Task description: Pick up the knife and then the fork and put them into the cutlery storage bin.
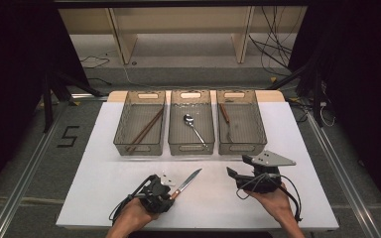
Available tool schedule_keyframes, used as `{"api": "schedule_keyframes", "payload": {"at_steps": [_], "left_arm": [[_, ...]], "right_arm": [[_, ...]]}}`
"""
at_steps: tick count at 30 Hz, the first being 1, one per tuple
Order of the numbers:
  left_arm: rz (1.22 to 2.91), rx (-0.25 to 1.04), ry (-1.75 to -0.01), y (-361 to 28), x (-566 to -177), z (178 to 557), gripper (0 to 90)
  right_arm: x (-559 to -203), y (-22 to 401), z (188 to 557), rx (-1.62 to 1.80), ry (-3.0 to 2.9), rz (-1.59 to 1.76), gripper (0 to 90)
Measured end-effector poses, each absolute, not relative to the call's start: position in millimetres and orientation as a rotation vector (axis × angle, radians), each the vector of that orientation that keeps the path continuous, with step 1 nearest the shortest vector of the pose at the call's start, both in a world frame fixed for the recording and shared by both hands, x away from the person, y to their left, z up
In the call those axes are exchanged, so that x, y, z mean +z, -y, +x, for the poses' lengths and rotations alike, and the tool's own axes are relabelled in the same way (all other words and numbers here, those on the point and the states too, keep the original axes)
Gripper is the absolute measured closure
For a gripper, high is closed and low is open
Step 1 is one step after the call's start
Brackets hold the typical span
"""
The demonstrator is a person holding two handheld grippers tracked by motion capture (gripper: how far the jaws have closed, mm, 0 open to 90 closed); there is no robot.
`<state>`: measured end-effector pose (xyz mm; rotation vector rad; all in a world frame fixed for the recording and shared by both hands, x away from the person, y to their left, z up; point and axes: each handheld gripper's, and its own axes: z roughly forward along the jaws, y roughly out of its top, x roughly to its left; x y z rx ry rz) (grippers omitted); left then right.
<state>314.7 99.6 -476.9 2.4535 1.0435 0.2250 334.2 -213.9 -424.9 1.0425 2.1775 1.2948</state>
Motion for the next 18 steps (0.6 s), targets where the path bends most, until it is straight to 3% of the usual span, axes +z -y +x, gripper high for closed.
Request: {"api": "schedule_keyframes", "payload": {"at_steps": [18], "left_arm": [[2.476,0.202,-0.973,-103.8,-475.0,319.4,75.7]], "right_arm": [[-424.1,207.0,331.3,1.336,-2.188,0.999,31.3]]}}
